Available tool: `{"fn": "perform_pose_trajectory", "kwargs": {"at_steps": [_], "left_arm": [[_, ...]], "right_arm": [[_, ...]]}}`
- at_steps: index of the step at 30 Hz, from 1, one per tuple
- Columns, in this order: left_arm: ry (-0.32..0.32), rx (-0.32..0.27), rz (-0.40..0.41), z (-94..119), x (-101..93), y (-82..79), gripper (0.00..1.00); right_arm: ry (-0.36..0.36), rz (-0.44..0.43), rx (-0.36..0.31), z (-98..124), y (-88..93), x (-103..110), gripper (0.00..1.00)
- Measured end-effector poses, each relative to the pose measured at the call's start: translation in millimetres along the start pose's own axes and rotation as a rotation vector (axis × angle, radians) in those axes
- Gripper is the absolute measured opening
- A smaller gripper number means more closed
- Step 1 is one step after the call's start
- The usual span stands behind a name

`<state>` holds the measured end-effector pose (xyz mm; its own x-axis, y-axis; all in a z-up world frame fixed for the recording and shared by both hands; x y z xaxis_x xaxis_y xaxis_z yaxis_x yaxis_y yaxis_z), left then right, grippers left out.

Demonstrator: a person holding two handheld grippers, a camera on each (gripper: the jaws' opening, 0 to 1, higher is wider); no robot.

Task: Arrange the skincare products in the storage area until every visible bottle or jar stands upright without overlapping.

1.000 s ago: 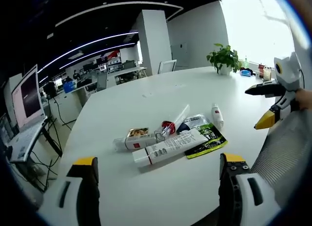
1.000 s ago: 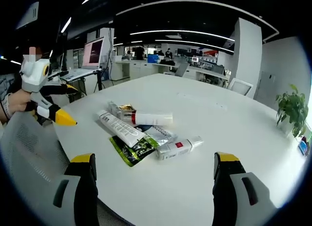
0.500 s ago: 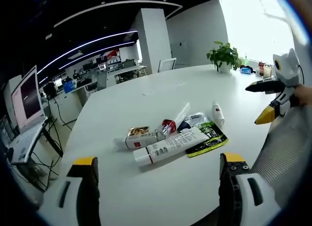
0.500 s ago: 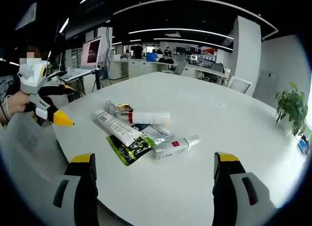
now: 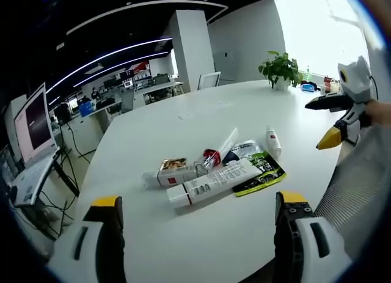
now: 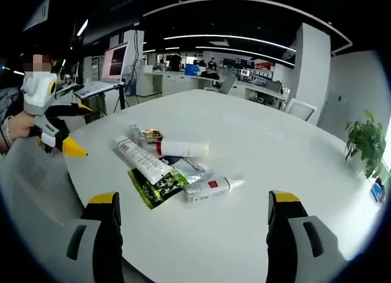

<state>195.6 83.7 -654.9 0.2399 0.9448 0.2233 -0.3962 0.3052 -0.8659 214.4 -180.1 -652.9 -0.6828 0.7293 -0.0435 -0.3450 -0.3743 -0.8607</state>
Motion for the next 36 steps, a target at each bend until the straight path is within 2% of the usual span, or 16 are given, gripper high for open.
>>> {"fn": "perform_pose_trajectory", "kwargs": {"at_steps": [5, 13, 21, 30, 36], "left_arm": [[0.002, 0.001, -0.003, 0, -0.7, 0.1, 0.99], [0.001, -0.001, -0.015, 0, -0.8, -0.2, 0.99], [0.001, 0.001, -0.014, 0, 0.0, 0.2, 0.99], [-0.016, 0.000, -0.014, 0, 3.6, -0.2, 0.99], [-0.014, -0.001, -0.015, 0, 4.1, -0.1, 0.99]], "right_arm": [[-0.003, 0.014, 0.006, -3, -2.2, -4, 1.00], [-0.033, 0.048, 0.054, -15, -2.5, -16, 1.00], [-0.069, 0.009, 0.074, -28, 1.0, -28, 1.00], [-0.105, -0.012, 0.139, -45, 15.6, -35, 1.00], [-0.111, -0.015, 0.166, -53, 17.2, -39, 1.00]]}}
Point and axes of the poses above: the point that each gripper's makers call its tool centre point, and the gripper's own axes: z roughly backward along the fingers, x roughly to its left, y roughly out of its underside, the point moved 2 cm from there along z, roughly backward along the fingers, and after that the axes turned 10 degrees about -y, right-handed, at the moved point
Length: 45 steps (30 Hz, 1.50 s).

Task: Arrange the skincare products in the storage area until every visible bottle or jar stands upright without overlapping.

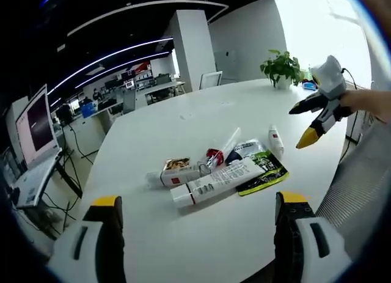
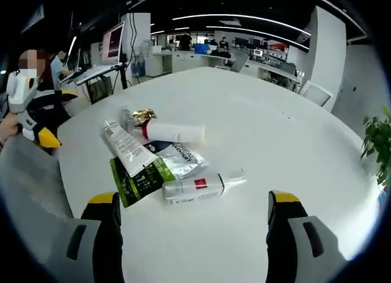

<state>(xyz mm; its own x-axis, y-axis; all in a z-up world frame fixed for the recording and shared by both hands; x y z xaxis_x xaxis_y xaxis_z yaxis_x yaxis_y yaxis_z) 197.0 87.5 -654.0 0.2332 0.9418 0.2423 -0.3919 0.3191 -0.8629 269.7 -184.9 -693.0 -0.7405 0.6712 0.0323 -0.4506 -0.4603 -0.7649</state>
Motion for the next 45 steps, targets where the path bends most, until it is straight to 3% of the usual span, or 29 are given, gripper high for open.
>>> {"fn": "perform_pose_trajectory", "kwargs": {"at_steps": [14, 22, 28, 34, 37, 45], "left_arm": [[-0.001, -0.001, -0.011, 0, -1.0, -0.7, 0.99], [-0.008, -0.002, -0.009, 0, 0.6, -1.5, 0.99], [-0.015, -0.003, -0.005, 1, 2.2, -1.1, 0.99], [-0.014, -0.005, -0.011, 1, 2.1, -1.6, 0.99], [-0.014, -0.001, -0.019, 0, 1.7, -1.1, 0.99], [-0.019, 0.005, -0.022, -1, 4.6, -0.2, 0.99]], "right_arm": [[-0.033, 0.020, 0.088, -26, 3.8, -14, 0.87], [-0.079, -0.061, 0.156, -42, 14.6, -9, 0.82], [-0.082, -0.065, 0.164, -52, 12.5, -13, 0.81], [-0.090, -0.132, 0.163, -56, 9.4, -10, 0.78], [-0.092, -0.142, 0.160, -58, 6.4, -12, 0.75], [-0.096, -0.133, 0.242, -65, 15.1, -21, 0.59]]}}
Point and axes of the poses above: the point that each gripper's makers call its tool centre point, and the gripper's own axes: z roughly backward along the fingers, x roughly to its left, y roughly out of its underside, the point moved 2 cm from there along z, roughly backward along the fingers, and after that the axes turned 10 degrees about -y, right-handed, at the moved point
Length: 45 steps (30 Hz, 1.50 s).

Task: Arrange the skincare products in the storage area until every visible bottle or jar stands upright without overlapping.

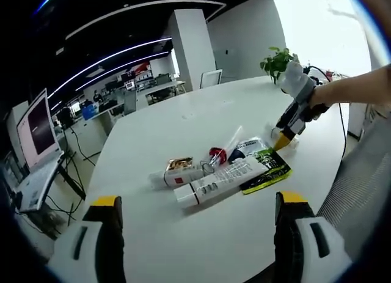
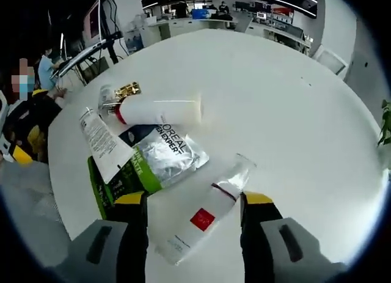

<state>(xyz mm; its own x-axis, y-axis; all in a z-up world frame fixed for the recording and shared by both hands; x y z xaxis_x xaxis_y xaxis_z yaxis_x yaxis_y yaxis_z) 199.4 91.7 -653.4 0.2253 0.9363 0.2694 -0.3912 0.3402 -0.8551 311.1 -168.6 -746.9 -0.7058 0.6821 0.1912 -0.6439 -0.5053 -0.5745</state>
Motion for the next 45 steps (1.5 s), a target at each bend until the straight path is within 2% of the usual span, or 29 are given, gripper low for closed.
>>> {"fn": "perform_pose_trajectory", "kwargs": {"at_steps": [5, 8, 9, 12, 15, 16, 21, 27, 29, 39, 45], "left_arm": [[0.001, 0.006, 0.004, 0, -0.1, 1.6, 0.99], [0.003, 0.008, -0.002, -1, -0.1, 2.1, 0.99], [0.005, 0.010, -0.001, -1, -0.4, 2.3, 0.99], [0.010, 0.013, -0.005, -2, -1.1, 3.2, 0.99], [0.010, 0.019, -0.019, -3, -1.2, 4.2, 0.99], [0.012, 0.021, -0.018, -3, -1.6, 4.3, 0.99], [0.013, 0.027, -0.012, -3, -1.4, 5.7, 0.99], [0.011, 0.030, -0.011, -3, -1.4, 6.3, 0.99], [0.015, 0.034, -0.015, -3, -2.3, 7.2, 0.99], [0.006, 0.040, -0.015, -3, -0.8, 8.9, 0.99], [0.035, 0.052, -0.052, -4, -9.9, 9.5, 0.99]], "right_arm": [[-0.002, -0.013, 0.013, 2, -1.3, -5, 0.51], [0.025, 0.053, 0.086, 6, 5.1, -12, 0.44], [0.024, 0.062, 0.092, 6, 5.0, -12, 0.43], [0.022, 0.064, 0.113, 6, 6.3, -16, 0.41], [0.025, 0.119, 0.173, 6, 9.0, -14, 0.40], [0.021, 0.112, 0.164, 5, 7.1, -13, 0.40], [-0.011, 0.147, 0.236, 7, 9.6, -16, 0.38], [-0.027, 0.173, 0.299, 9, 10.9, -17, 0.32], [-0.039, 0.210, 0.331, 8, 10.6, -14, 0.28], [-0.061, 0.249, 0.373, 8, 10.2, -12, 0.28], [-0.059, 0.242, 0.380, 9, 10.1, -12, 0.28]]}}
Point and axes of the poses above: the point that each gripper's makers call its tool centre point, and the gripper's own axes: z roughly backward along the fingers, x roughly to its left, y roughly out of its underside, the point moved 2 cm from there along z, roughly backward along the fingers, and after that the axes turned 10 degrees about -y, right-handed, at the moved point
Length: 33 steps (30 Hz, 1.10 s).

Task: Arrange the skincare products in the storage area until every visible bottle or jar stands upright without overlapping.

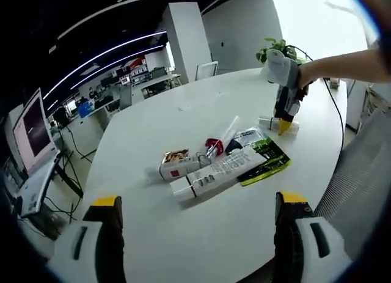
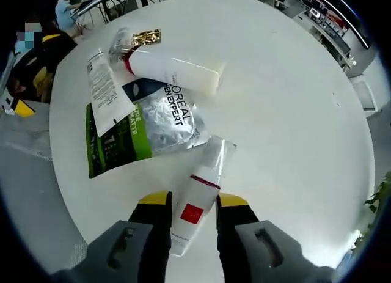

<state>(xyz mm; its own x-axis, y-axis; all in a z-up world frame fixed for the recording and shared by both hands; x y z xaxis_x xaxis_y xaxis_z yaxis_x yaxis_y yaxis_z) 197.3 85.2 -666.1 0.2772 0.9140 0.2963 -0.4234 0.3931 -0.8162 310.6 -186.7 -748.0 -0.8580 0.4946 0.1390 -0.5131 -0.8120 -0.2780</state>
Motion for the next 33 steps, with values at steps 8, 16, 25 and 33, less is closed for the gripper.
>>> {"fn": "perform_pose_trajectory", "kwargs": {"at_steps": [8, 16, 25, 33], "left_arm": [[0.017, 0.012, -0.001, 0, -2.2, 2.0, 0.99], [0.038, 0.020, 0.025, 1, -4.8, 1.4, 0.99], [0.048, 0.010, 0.116, 9, -2.6, -8.7, 0.99], [0.172, -0.021, 0.298, 13, -18.2, -26.0, 0.99]], "right_arm": [[0.013, -0.059, -0.036, 1, 1.3, -2, 0.24], [0.003, -0.093, -0.108, 1, 2.9, -1, 0.20], [-0.041, -0.164, -0.187, 4, 15.0, 8, 0.19], [-0.201, -0.328, -0.423, 13, 11.7, 26, 0.19]]}}
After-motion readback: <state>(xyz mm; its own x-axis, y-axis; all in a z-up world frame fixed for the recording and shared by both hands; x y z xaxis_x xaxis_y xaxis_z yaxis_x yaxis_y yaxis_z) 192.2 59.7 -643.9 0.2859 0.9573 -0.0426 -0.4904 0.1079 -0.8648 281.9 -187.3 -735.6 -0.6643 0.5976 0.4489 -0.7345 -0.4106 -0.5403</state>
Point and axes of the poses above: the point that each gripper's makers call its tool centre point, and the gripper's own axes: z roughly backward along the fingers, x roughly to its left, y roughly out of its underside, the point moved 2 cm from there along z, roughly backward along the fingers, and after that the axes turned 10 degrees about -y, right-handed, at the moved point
